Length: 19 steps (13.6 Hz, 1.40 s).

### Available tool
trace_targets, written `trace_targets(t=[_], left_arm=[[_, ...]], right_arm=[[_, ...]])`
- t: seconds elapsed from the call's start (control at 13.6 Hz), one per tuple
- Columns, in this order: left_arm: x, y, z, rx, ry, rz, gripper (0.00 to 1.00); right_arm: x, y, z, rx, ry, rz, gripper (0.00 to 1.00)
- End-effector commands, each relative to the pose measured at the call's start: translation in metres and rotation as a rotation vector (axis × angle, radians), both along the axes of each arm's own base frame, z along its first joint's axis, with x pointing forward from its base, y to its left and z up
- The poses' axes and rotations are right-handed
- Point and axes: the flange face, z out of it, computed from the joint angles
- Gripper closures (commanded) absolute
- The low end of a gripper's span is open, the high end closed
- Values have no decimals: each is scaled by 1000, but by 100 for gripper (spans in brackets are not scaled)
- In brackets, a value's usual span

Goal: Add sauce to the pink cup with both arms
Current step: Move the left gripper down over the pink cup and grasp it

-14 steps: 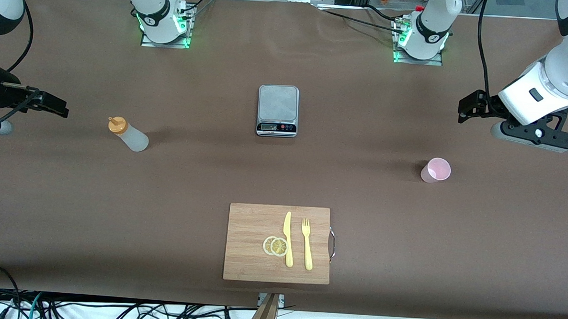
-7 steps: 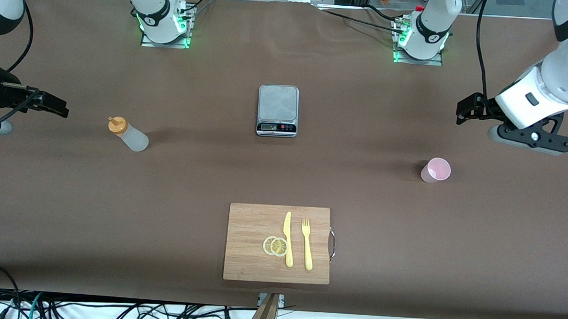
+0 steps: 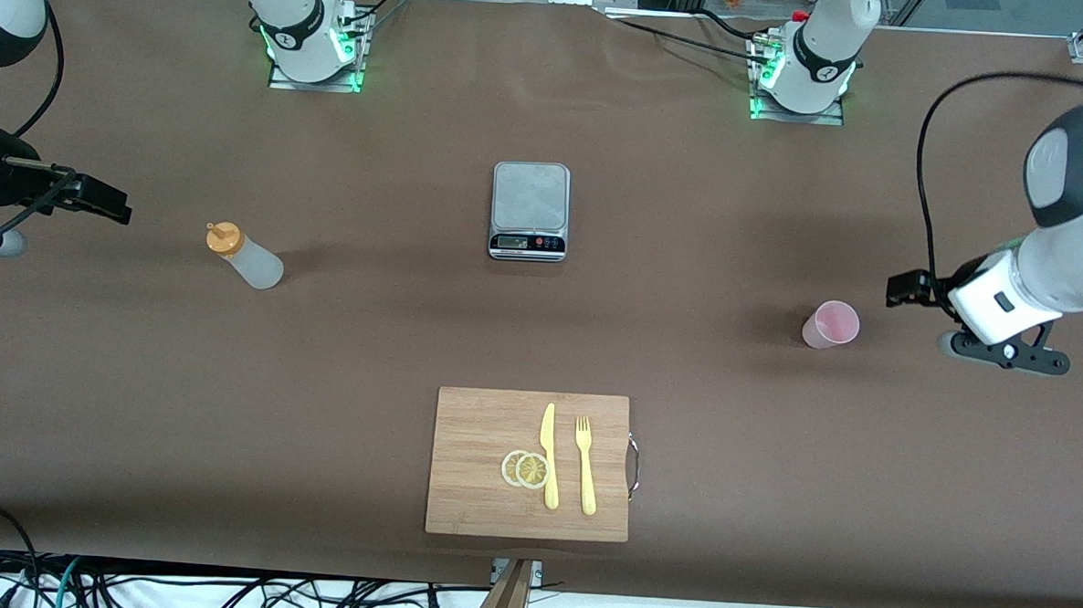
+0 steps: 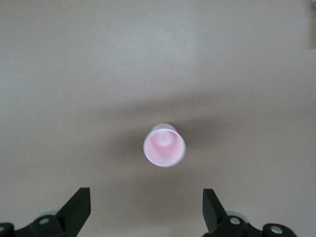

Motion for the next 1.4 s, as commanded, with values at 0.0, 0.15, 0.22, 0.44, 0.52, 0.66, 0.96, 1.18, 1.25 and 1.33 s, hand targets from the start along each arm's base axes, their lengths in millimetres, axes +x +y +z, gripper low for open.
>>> trace_targets(t=[0.0,0.15,0.22,0.44,0.52,0.66,0.96,1.18,1.25,1.33], left_arm=[[-19,8,-63,-1,-3,-5,0],[-34,6,-100,-4,-9,0,0],[-42,6,-114,-4,-9,0,0],[-62,16,-150,-17,-49,35,0],[-67,16,-159,-26,-70,48,0],[-71,21,-169,-26,-93,60,0],[-72,24,-190,-28,-95,65,8],[-71,24,-201,-30,-98,70,61],[-71,23,-201,-34,-98,76,77],[-71,24,-202,-44,-96,93,94]], right_arm=[[-3,0,2,3,-2,12,0],[-3,0,2,3,-2,12,0],[-3,-1,1,2,0,10,0],[-3,-1,2,3,-2,10,0],[-3,-1,2,3,-2,10,0],[-3,-1,2,3,-2,10,0],[-3,-1,2,3,-2,10,0],[-3,-1,2,3,-2,10,0],[-3,-1,1,2,0,10,0],[-3,-1,1,2,0,10,0]])
